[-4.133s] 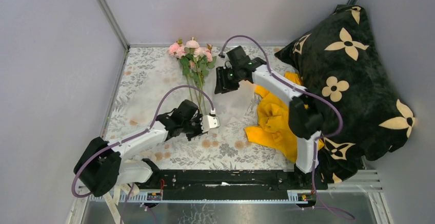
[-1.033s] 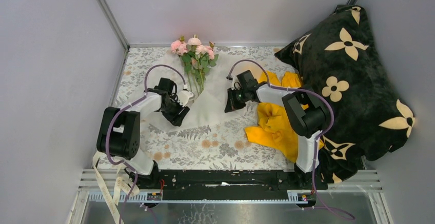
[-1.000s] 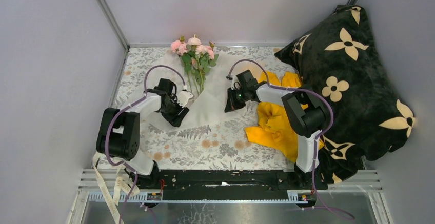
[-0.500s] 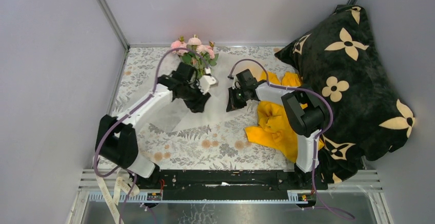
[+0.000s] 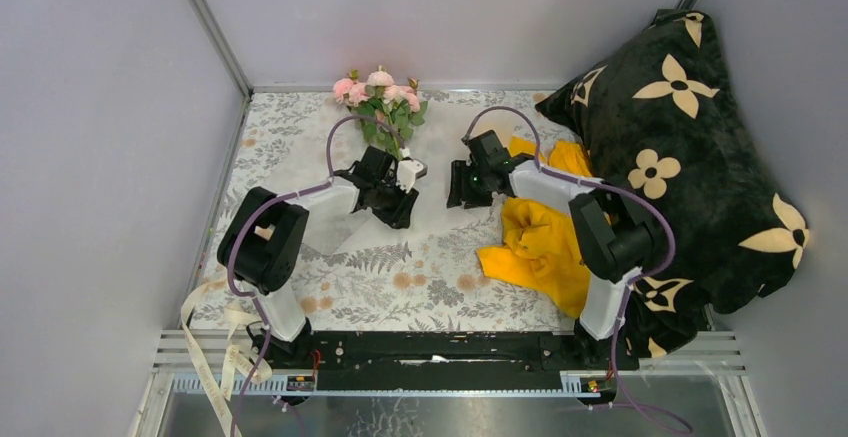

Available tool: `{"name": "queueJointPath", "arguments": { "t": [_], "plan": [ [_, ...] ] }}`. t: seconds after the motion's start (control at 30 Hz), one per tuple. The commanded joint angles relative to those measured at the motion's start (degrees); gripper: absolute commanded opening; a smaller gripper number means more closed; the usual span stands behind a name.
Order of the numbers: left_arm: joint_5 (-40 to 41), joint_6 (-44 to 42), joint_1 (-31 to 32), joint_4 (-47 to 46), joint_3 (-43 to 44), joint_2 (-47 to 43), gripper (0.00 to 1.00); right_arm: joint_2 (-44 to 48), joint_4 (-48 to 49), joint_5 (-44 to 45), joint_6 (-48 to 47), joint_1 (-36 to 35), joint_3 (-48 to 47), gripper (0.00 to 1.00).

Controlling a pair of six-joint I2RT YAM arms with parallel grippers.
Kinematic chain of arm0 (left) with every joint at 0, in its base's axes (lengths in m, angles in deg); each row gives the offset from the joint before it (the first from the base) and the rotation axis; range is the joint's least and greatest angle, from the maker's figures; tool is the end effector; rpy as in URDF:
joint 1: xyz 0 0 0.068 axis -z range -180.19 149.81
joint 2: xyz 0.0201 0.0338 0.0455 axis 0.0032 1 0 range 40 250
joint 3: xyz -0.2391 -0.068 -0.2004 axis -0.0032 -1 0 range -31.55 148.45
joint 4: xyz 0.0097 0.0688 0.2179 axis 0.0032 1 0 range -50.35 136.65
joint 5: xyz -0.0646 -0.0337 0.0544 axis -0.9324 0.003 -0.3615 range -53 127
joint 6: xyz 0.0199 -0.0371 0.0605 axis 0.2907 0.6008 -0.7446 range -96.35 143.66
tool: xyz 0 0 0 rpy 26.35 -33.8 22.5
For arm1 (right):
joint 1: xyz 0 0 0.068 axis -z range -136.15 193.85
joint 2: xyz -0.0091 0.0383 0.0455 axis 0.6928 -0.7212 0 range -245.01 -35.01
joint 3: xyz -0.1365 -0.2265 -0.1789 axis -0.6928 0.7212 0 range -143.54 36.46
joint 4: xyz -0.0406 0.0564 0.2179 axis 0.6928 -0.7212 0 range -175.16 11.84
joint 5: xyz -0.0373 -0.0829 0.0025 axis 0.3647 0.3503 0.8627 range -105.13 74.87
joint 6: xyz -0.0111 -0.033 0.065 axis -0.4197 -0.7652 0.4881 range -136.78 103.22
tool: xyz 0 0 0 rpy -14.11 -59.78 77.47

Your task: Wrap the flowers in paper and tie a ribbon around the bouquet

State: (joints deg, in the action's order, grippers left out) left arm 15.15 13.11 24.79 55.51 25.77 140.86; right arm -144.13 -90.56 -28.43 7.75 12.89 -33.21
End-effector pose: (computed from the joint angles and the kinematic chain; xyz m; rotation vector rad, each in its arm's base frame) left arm 0.2975 -0.1638 0.2058 0.9238 2.4343 -0.5871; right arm 0.3399 0.2204 0.2158 -0.2479 2.5643 0.6799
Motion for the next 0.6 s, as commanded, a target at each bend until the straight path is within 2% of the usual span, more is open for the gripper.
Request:
{"name": "queueJointPath", "arguments": {
  "t": [0.0,0.17,0.37,0.57],
  "plan": [
    [-0.94,1.75,-0.12,-4.38,-1.96,-0.19,0.49,10.44,-4.76,12.17,5.66,0.27,2.97,0.60],
    [-1.23,2.19,-0.14,-3.55,-1.48,0.55,0.49,13.97,-5.25,13.01,12.90,-0.81,9.85,0.65],
    [-2.01,2.44,-0.19,-2.76,-0.98,1.23,0.49,11.02,-1.16,14.28,20.32,-1.68,12.74,0.70],
    [-2.78,2.71,-0.30,-2.79,-0.98,1.33,0.49,7.95,3.05,17.90,22.58,-2.03,14.99,0.72]
  ]
}}
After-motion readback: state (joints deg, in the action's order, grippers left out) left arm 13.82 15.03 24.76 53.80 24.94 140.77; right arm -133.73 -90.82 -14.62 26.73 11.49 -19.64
